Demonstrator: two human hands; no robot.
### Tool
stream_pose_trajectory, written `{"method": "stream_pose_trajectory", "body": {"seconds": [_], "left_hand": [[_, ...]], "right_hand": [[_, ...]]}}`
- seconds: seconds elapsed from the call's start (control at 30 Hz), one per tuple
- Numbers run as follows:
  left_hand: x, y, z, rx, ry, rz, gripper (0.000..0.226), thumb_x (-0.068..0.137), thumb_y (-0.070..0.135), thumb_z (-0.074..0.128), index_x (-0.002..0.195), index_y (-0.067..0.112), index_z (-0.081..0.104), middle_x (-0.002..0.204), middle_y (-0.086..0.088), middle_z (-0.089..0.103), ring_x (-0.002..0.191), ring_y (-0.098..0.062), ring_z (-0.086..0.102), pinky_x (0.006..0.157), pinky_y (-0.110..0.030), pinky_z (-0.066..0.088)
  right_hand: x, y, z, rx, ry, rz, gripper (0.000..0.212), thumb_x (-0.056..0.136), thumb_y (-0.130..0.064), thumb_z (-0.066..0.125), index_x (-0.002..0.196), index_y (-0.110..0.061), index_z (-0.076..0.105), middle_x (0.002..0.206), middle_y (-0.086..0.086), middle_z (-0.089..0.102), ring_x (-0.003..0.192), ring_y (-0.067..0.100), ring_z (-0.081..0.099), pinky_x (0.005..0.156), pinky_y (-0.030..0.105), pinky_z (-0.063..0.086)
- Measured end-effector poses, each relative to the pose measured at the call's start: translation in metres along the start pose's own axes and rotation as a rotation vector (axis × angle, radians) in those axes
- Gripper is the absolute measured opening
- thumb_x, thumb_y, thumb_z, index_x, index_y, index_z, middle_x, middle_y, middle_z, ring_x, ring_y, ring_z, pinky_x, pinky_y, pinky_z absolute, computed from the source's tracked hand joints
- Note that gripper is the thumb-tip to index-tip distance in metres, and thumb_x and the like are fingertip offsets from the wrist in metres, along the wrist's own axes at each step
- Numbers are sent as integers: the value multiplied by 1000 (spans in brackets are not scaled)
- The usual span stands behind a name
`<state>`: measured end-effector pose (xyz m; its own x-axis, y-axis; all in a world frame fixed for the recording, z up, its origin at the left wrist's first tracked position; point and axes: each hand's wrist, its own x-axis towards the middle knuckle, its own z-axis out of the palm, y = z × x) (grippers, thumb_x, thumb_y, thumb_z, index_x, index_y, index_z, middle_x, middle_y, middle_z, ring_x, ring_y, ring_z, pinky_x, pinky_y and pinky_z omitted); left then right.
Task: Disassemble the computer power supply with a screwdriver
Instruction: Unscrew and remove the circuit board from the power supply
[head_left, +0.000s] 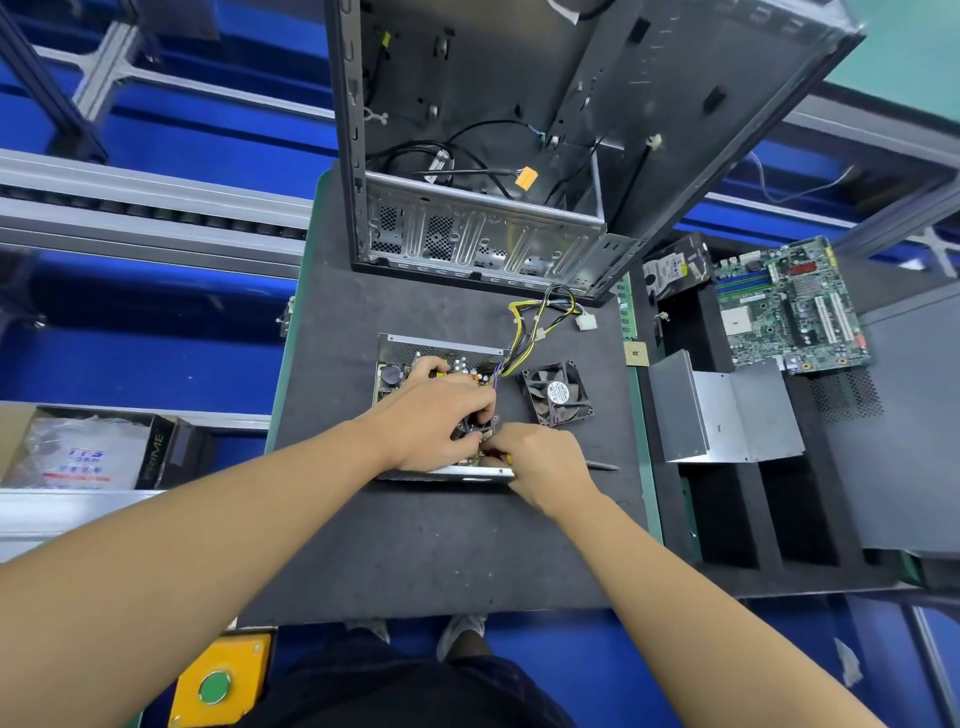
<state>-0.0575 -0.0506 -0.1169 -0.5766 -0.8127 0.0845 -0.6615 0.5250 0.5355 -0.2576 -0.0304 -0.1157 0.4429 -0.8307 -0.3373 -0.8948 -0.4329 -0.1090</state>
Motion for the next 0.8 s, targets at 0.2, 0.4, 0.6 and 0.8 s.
{"method": "stream_pose_trajectory", "body": {"seconds": [0.2,0.4,0.6,0.8], "left_hand": [[-1,2,-2,-7,-10,-5,14,85,30,53,85,33,39,76,15,45,76,-8,39,108,-43,27],[0,3,-3,-5,-11,-11,17,86,28,55,85,32,39,77,13,47,77,-8,39,109,-43,27],[-1,4,-3,-14,-4,-8,17,86,25,55,84,31,39,73,18,42,77,-6,35,109,-42,26],[0,2,-3,0,2,2,18,86,25,55,85,32,39,73,23,40,78,-6,34,109,-41,26]], "right_hand": [[3,-1,1,-17,20,12,14,91,-26,57,102,-27,65,98,-5,65,95,22,62,60,30,33],[-3,0,6,38,84,3,23,98,-40,49,99,-28,68,93,-4,64,91,19,60,60,30,33],[1,2,2,140,45,42,18,95,-38,54,96,-28,69,91,-4,66,88,20,60,68,33,47],[-1,0,5,188,109,65,16,94,-37,57,97,-31,71,91,-6,66,88,18,61,66,32,44]]}}
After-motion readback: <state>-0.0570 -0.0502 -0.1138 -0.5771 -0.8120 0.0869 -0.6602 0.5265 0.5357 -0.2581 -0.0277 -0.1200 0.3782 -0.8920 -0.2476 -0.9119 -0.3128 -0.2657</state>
